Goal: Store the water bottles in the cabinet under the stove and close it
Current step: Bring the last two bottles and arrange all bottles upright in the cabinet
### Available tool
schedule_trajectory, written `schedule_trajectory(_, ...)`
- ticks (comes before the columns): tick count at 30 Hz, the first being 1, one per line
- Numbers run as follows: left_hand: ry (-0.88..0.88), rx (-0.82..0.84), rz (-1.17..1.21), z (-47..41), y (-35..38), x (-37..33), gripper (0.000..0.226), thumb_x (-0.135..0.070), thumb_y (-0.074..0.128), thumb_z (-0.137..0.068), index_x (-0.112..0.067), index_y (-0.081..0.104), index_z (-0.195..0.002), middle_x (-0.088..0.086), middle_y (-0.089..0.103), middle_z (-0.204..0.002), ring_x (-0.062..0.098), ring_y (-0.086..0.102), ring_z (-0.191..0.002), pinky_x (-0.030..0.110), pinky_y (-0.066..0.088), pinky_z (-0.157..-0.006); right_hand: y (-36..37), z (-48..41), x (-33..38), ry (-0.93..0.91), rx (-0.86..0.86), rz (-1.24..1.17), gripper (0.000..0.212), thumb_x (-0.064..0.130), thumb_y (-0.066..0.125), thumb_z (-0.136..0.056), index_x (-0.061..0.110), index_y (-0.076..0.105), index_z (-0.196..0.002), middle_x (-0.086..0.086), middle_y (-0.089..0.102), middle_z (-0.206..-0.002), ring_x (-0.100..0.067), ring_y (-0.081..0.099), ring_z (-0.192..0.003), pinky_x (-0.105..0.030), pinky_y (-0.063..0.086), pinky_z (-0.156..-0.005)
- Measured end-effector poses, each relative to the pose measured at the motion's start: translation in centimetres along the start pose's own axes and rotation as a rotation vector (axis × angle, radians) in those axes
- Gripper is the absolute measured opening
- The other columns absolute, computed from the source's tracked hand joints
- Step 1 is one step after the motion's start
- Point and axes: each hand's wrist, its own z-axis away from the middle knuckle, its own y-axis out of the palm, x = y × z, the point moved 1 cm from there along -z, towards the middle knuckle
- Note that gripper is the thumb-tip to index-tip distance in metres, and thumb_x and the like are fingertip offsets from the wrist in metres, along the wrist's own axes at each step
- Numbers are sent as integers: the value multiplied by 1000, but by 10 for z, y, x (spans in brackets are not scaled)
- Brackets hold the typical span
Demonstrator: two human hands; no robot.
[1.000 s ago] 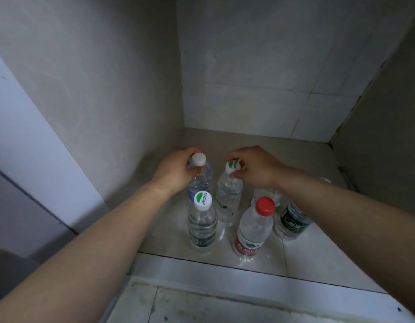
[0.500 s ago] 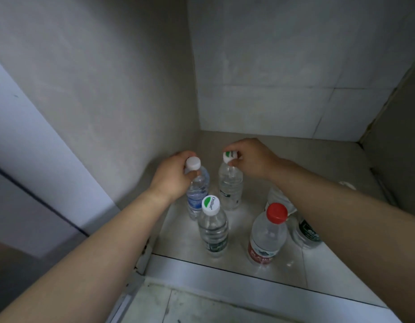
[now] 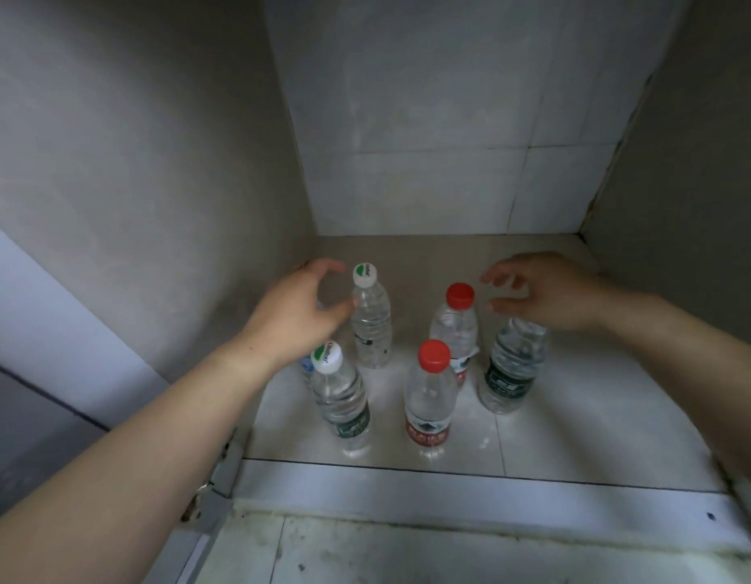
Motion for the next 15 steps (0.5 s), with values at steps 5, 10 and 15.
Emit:
schedule_trajectory(5,12,221,-18,10,24,-9,31,-34,64,-84,-24,61,-113,-5,60,-104,10,55,-94,20,36,-78,-4,20,-16,138,-30,-5,46,31,80,-68,15,63,-109,-5,62,-103,-15,54,-88,-23,43,-79)
schedule_trajectory(10,-18,241,-89,24,45,13,18,-33,61,-83,-31,64,-101,-8,68,-95,11,62,-85,26,50,-76,-5,18,-20,155,-22,-17,39,22,84,-62,15,68,-97,2,61,-89,-16,58,-85,-23,44,-76)
schedule_trajectory(15,15,80,-85,24,49,13,19,-25,57,-84,-29,63,-101,-16,61,-79,9,63,-73,20,46,-61,0,1,-34,163,-239,-211,37,12,80,-67,12,68,-102,-9,68,-104,-22,63,-95,-30,48,-85)
